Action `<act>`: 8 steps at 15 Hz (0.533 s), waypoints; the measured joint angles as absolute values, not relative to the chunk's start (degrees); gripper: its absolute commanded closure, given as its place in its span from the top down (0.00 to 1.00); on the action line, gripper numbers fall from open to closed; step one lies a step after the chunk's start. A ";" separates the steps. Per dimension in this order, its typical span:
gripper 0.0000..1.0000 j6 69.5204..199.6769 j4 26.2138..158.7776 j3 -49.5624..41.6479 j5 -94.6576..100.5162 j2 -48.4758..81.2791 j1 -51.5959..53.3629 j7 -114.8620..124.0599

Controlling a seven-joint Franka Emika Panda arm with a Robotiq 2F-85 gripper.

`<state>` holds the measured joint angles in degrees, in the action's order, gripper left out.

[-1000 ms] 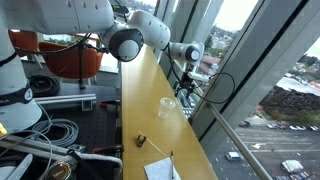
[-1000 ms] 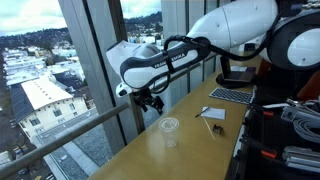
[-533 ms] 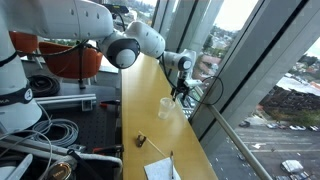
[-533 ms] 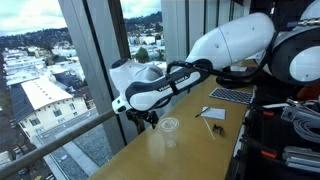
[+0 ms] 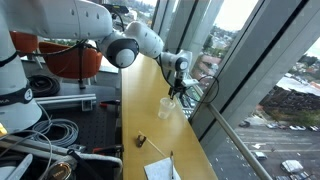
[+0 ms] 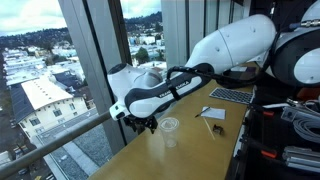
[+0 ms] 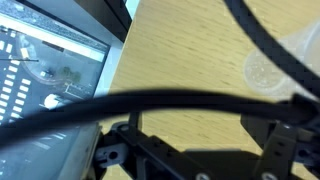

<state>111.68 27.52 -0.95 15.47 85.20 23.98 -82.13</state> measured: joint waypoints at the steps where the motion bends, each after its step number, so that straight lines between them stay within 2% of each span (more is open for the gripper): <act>1: 1.00 111.57 27.56 -0.98 15.47 85.20 23.79 -82.13; 8: 1.00 109.61 28.18 -0.95 15.42 85.20 23.97 -81.85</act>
<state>109.61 28.18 -0.95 15.42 85.20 23.97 -81.85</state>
